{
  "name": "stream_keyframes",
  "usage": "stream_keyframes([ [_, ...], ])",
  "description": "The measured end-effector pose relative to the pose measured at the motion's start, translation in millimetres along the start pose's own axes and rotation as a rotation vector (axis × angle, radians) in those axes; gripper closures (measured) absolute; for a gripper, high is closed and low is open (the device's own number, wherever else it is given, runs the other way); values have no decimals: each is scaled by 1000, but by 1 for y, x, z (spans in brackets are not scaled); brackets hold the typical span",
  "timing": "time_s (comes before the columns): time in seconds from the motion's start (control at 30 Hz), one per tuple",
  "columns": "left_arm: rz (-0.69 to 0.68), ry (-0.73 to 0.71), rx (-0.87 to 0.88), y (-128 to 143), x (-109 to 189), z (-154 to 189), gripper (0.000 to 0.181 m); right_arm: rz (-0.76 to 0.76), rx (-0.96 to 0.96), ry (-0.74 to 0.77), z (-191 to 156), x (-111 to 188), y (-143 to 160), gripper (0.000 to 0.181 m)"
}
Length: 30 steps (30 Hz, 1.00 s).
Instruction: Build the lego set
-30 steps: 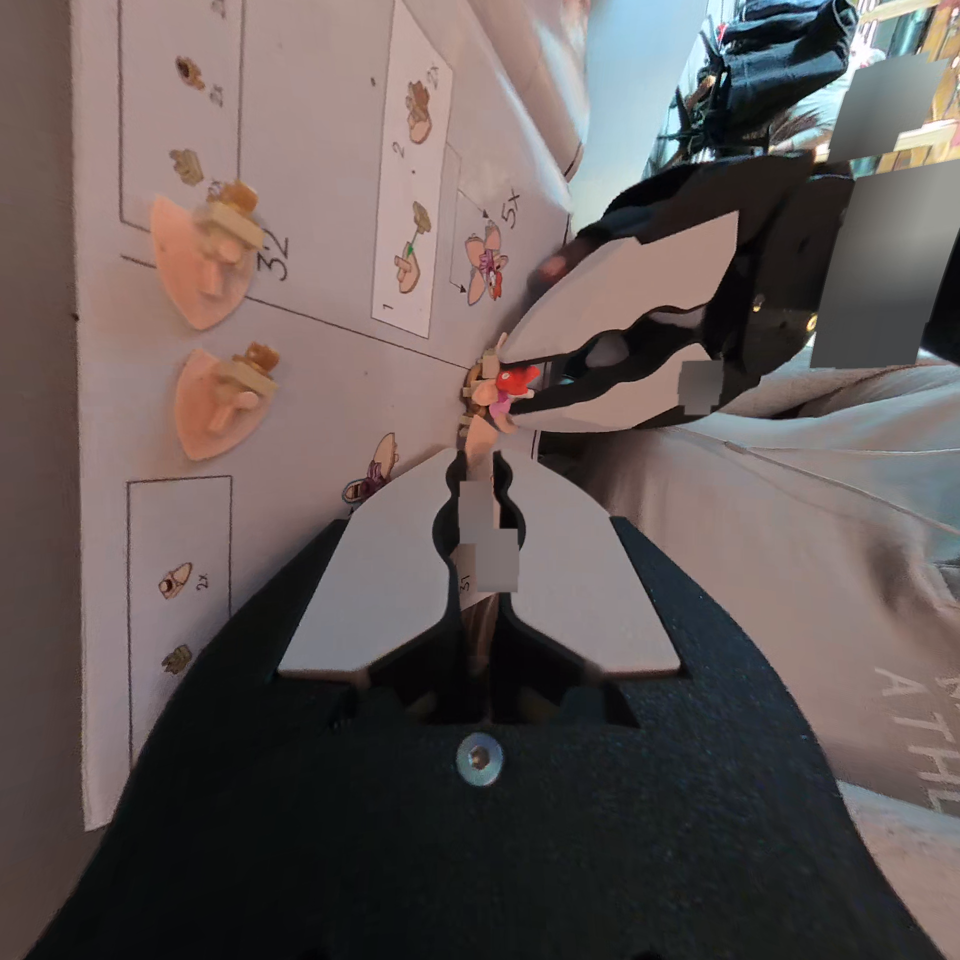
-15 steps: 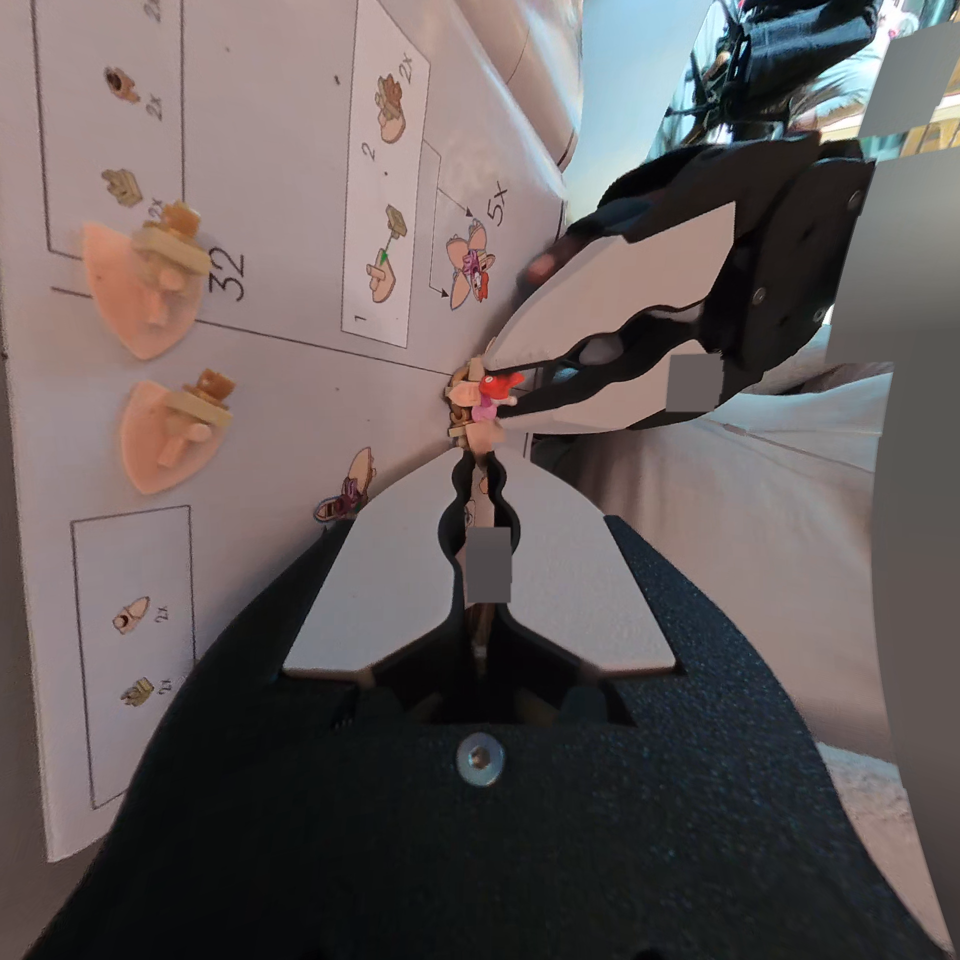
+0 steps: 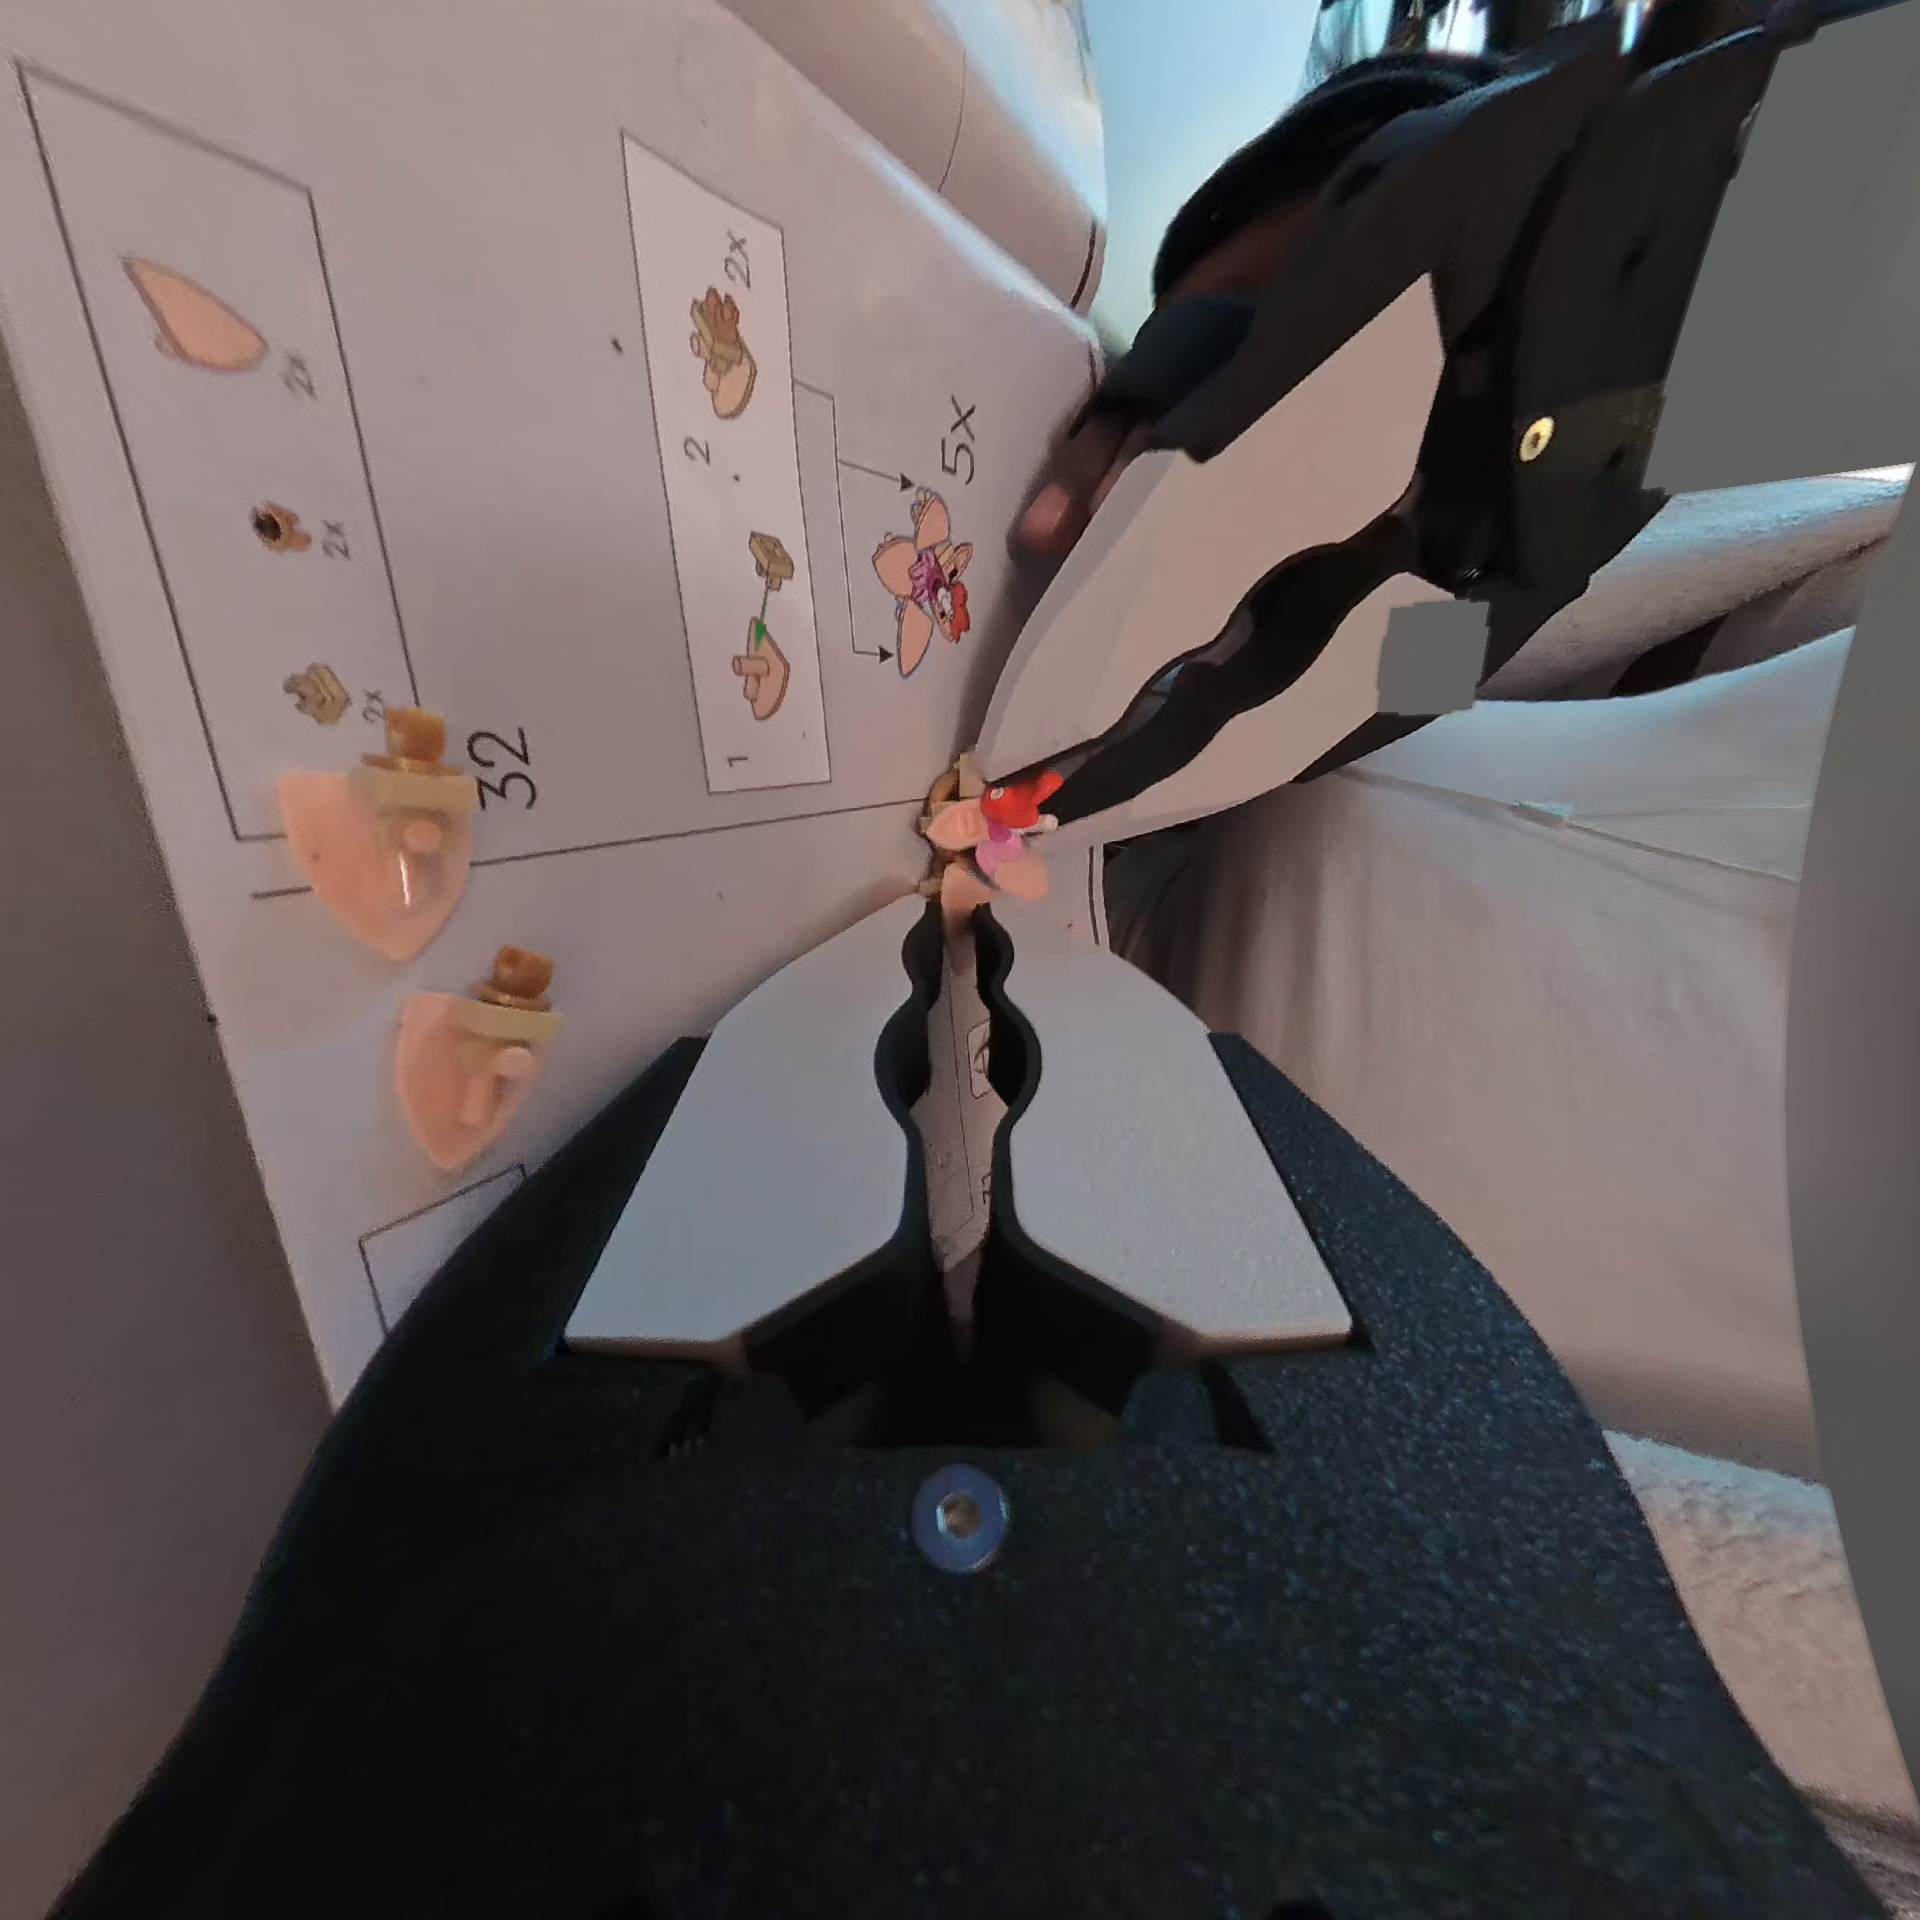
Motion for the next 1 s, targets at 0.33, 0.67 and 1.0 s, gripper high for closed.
stream_keyframes([
  [0.33, 65, 27, -53, 3, -3, -1, 177, 6, -36, -46, 0, -1, 1, 166],
  [0.67, 134, 62, -150, -11, -4, 3, 180, 7, -59, -78, 0, 0, 2, 166],
  [1.0, 98, 79, -73, -9, -4, 1, 178, -2, -59, -90, 1, 2, 3, 165],
])
Point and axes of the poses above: each gripper's, where its closed fingertips meet, x back along the fingers, y out of its underside, z = x × y across the jaws, the point moved 2 cm from there along x, back along the fingers, and after that the axes turned 3 degrees about -y, right-handed, at the moved point
